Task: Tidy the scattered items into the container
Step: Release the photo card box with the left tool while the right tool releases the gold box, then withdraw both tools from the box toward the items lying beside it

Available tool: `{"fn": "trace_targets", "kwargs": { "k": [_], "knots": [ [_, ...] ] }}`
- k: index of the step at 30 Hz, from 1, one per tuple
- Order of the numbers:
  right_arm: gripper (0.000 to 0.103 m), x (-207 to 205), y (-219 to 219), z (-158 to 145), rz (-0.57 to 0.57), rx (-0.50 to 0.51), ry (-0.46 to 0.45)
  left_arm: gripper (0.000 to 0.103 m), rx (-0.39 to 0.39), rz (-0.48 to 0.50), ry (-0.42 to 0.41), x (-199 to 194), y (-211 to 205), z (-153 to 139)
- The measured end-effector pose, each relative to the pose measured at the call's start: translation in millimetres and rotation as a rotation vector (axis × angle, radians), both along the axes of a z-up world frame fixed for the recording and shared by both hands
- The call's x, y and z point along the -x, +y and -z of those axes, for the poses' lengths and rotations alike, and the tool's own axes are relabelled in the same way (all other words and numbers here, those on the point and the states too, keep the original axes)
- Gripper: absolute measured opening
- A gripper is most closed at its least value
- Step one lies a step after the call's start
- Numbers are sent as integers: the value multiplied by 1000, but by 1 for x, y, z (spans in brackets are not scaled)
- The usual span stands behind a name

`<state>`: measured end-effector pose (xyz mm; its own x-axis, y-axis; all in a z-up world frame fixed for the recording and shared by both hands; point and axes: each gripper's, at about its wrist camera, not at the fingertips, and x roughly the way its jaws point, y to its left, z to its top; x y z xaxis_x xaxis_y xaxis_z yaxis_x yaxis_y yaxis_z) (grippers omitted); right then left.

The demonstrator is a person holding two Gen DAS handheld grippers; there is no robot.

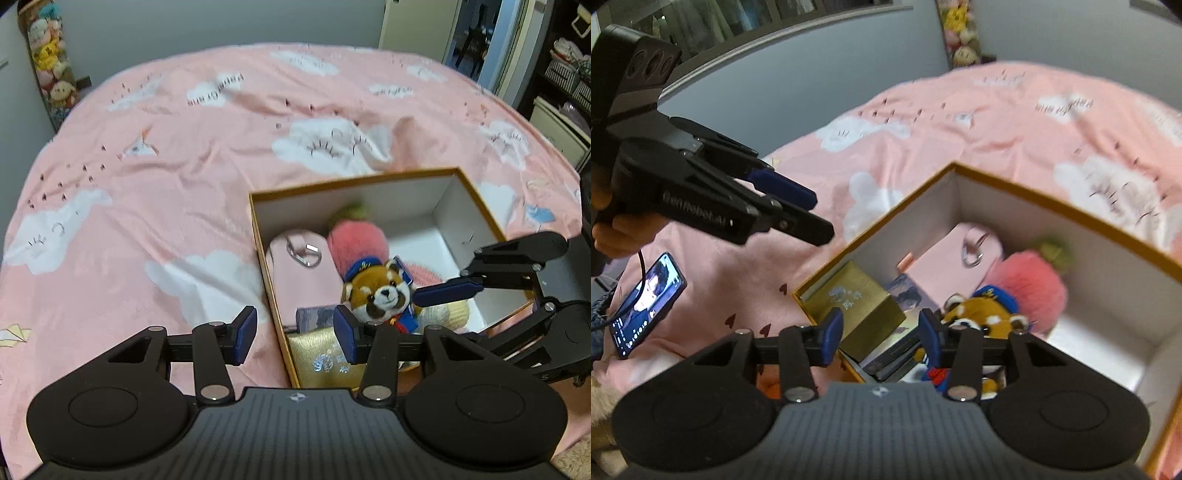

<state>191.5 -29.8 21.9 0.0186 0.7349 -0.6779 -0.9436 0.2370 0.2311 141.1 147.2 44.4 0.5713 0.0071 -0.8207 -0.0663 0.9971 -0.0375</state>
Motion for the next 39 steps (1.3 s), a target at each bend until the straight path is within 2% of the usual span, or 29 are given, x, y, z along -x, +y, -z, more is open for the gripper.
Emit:
{"fn": "trace_targets", "kwargs": {
  "k": [6, 8, 13, 18, 22, 25, 29, 31, 36, 39],
  "knots": [
    [55, 9, -28, -10, 79, -60, 29, 60, -56, 19, -81, 20, -15, -14],
    [59, 13, -38, -12, 101, -77, 42, 61, -66, 37, -106, 27, -23, -16],
    [65, 32, -61, -10, 162, -91, 60, 79, -44, 50, -156, 47, -47, -8],
    [67, 52, -83, -1, 227, -78, 41, 80, 64, 30, -149, 64, -69, 16],
    [77, 61, -98, 9, 294, -62, 30, 80, 199, -7, -130, 72, -80, 38],
    [82, 63, -111, 19, 357, -54, 60, 84, 278, -101, -125, 80, -84, 54],
    [83, 66, -123, 34, 448, -14, 100, 86, 345, -110, -90, 83, -86, 69],
    [83, 68, -125, 41, 484, 17, 113, 86, 305, -128, -88, 84, -90, 74],
    [83, 68, -128, 55, 568, 78, 135, 84, 131, -112, -98, 86, -105, 81],
    [83, 67, -132, 59, 629, 115, 127, 84, 102, -107, -82, 86, -107, 84]
  ]
}}
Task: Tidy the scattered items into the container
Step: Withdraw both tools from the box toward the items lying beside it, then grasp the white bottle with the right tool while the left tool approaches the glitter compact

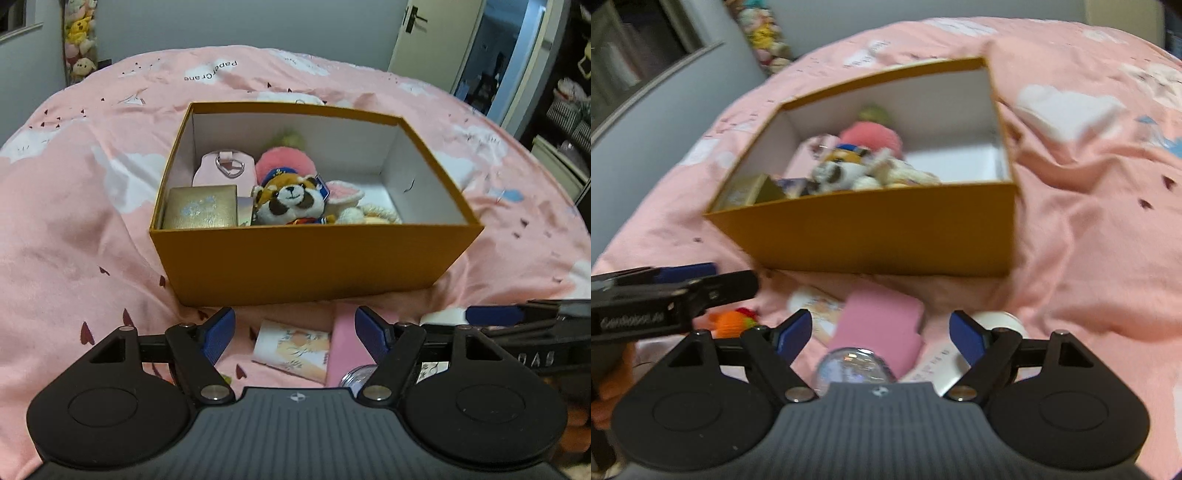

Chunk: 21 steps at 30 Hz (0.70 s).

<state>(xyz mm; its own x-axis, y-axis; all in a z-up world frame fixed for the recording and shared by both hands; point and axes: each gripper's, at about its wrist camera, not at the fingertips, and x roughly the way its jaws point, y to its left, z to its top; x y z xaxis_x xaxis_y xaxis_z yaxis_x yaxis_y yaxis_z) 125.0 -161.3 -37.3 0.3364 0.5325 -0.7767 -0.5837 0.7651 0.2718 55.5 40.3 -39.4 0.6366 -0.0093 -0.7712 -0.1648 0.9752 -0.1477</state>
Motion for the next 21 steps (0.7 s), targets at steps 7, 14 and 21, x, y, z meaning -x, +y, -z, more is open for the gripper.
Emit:
{"fn": "trace_targets", "kwargs": {
  "k": [7, 14, 21],
  "knots": [
    [82, -8, -22, 9, 145, 16, 57, 81, 19, -11, 26, 3, 5, 4],
    [79, -11, -25, 18, 166, 83, 129, 74, 17, 22, 36, 5, 2, 4],
    [78, -20, -31, 38, 184, 126, 227, 70, 50, 81, 91, 5, -5, 14]
  ]
}}
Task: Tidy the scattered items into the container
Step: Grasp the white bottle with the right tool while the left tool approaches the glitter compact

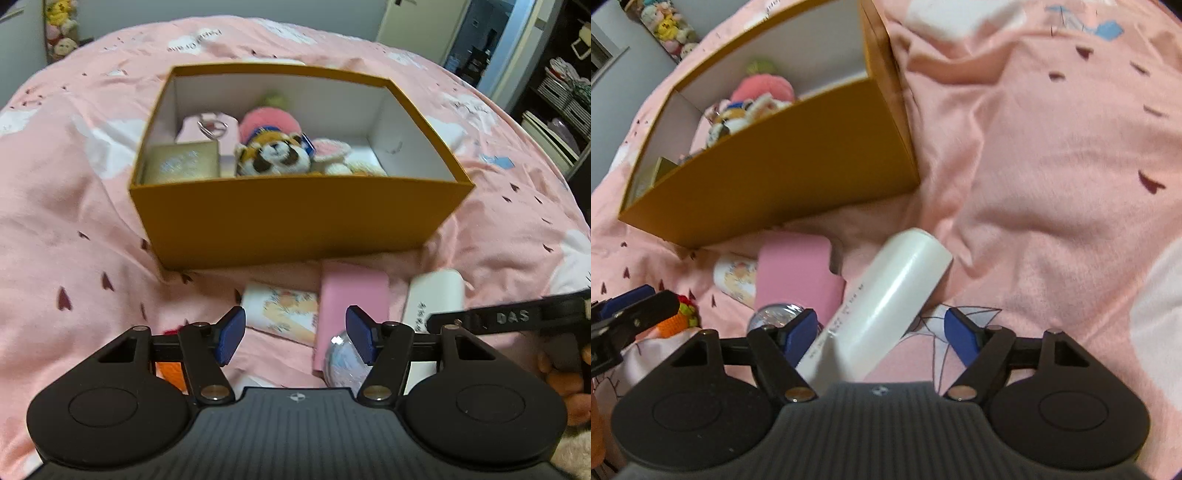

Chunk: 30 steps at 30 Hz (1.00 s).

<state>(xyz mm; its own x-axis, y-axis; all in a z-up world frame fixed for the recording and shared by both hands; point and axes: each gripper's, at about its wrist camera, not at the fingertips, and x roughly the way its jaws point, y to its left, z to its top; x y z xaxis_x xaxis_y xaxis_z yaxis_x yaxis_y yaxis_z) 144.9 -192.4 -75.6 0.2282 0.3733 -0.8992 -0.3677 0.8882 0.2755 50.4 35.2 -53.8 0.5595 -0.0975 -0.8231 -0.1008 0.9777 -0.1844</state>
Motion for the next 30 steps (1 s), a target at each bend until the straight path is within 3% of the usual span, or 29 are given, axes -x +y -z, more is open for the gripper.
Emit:
{"fn": "trace_targets", "kwargs": {
  "k": [3, 7, 17, 24, 30],
  "knots": [
    [74, 1, 4, 4, -15, 18, 0, 62, 20, 22, 34, -2, -2, 7],
    [53, 0, 9, 8, -34, -1, 23, 54, 48, 42, 92, -5, -4, 18],
    [49, 10, 24, 1, -116, -7, -33, 50, 68, 114, 191, -24, -18, 52],
    [38, 19, 29, -8, -201, -80, -48, 52, 95, 145, 226, -27, -21, 64],
    [37, 14, 20, -10, -170, -68, -61, 55, 123, 143, 225, -24, -18, 66]
  ]
}}
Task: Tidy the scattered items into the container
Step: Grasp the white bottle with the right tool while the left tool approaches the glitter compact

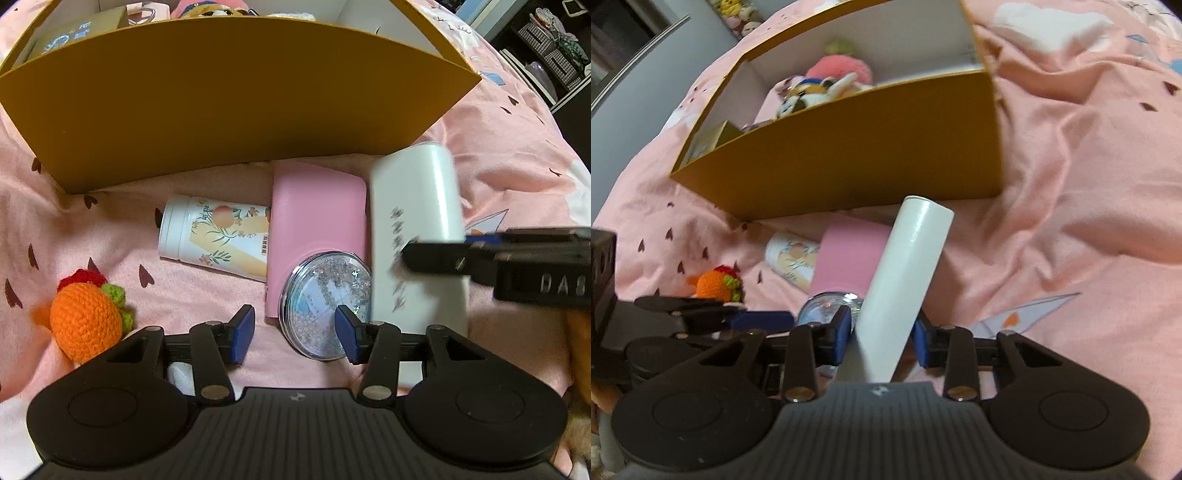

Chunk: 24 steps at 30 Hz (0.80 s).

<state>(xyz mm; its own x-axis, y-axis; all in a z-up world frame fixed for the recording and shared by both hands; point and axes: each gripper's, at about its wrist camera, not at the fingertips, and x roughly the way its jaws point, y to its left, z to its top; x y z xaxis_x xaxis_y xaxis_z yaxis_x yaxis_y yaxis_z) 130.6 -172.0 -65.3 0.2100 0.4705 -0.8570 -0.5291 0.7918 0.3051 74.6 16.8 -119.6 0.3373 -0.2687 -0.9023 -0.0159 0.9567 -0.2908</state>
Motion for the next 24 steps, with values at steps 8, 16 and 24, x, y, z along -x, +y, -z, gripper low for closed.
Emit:
{"fn": "trace_targets", "kwargs": {
  "k": [8, 16, 24],
  "knots": [
    [38, 2, 10, 0, -31, 100, -126, 51, 7, 14, -14, 0, -3, -2],
    [36, -2, 12, 13, -19, 64, -58, 50, 30, 25, -19, 0, -8, -3],
    [36, -6, 2, 15, 24, -10, 30, 50, 40, -1, 4, -1, -6, 2]
  ]
}}
